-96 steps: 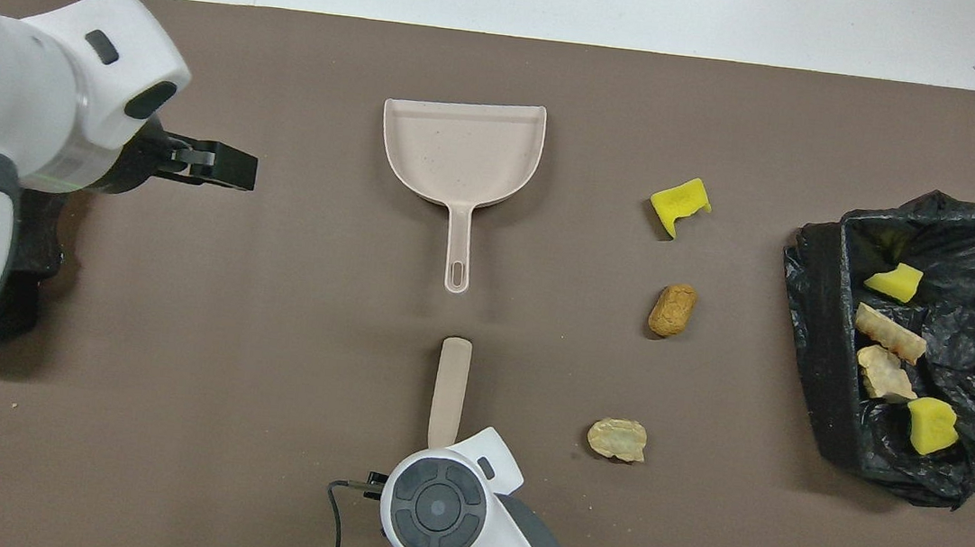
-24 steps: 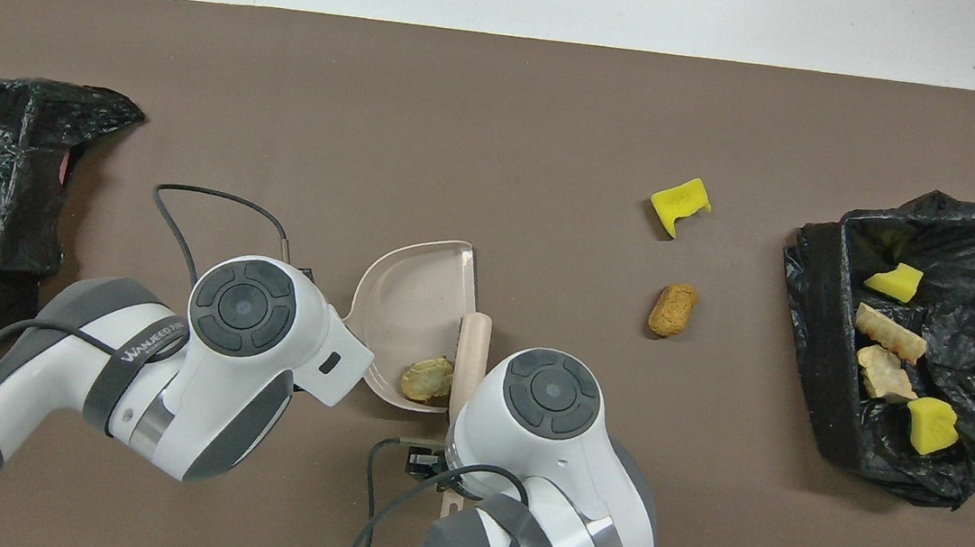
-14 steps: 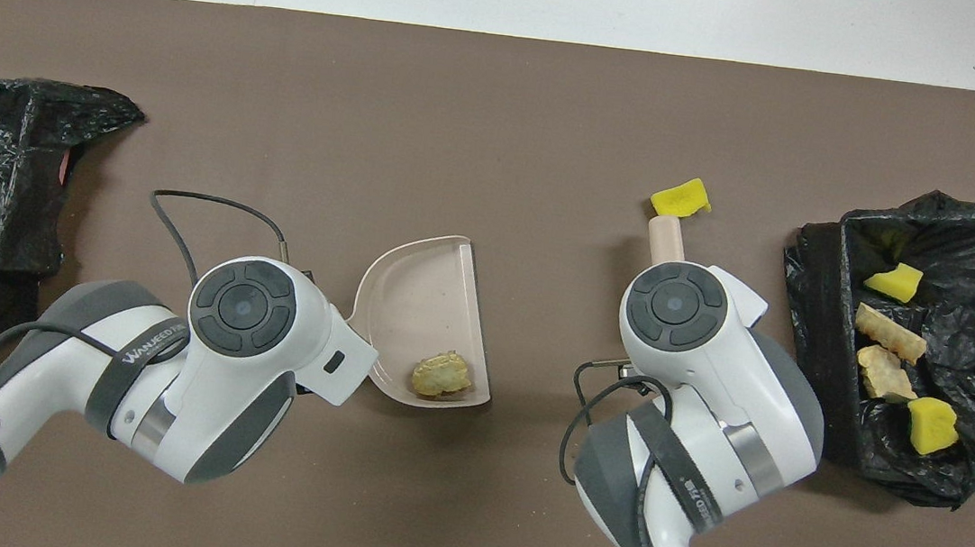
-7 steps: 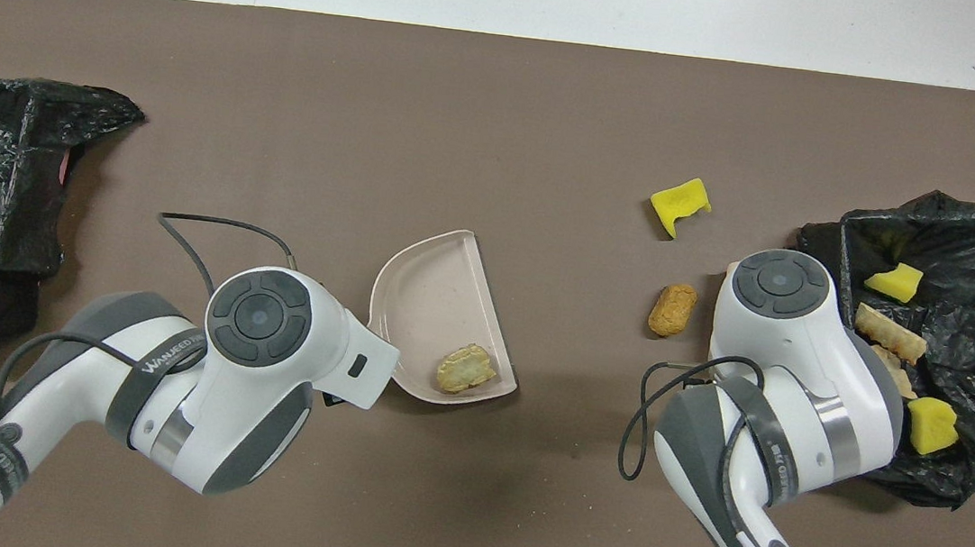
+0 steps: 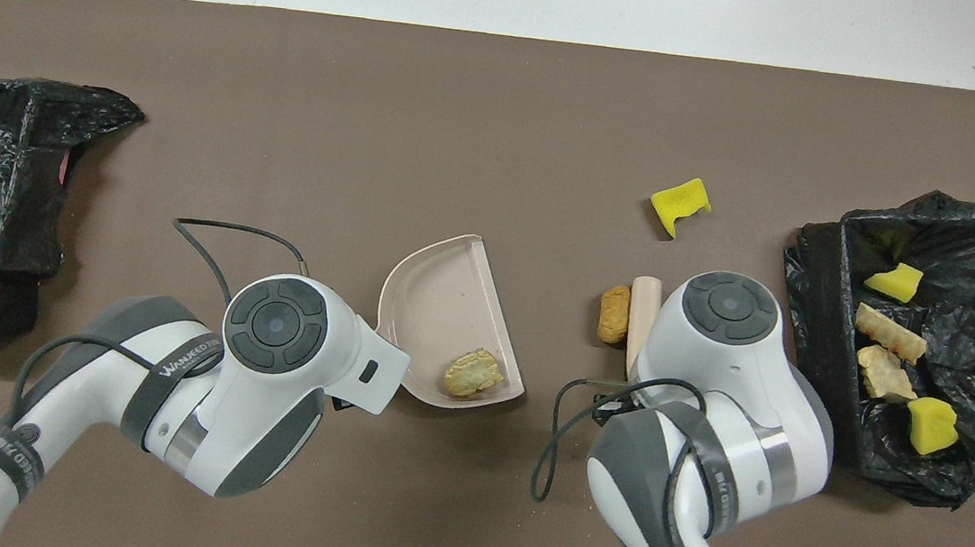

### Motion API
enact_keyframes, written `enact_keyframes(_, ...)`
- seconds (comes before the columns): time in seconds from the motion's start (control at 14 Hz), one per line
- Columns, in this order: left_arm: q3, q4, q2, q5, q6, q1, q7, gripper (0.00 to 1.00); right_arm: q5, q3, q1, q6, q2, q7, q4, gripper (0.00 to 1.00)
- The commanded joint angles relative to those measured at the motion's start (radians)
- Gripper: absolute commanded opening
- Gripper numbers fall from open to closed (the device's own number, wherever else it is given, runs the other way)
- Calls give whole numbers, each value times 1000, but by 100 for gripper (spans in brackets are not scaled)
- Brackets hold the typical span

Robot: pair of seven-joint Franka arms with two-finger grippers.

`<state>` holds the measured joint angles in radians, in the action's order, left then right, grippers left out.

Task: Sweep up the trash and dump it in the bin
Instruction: 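Sweep the remaining chunk toward the dustpan with the right gripper's brush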

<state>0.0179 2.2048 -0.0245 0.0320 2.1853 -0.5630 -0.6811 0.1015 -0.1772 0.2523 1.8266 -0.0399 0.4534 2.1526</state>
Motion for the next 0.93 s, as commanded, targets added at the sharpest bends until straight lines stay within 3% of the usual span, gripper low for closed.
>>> enact_keyframes(0.0,-13,24,14,-12,19,-14,-58,0,123,-2,56,19,15,-44,-7,0)
enact_keyframes(0.21,-12,27,15,-12,21,-12,-77,0,198,-2,122,11,3,-59,-61,0)
enact_keyframes(0.36,-13,27,14,-12,30,-11,-89,0,182,-2,111,-106,-27,-62,-211,0)
enact_keyframes(0.5,-13,27,11,-12,42,-2,-92,0,173,5,79,-174,-25,-65,-282,0)
enact_keyframes(0.71,-13,27,8,-12,59,3,-98,0,14,4,75,-179,-18,-99,-294,0)
enact_keyframes(0.86,-13,27,8,-14,62,5,-92,0,-43,8,10,-182,-28,-203,-292,0)
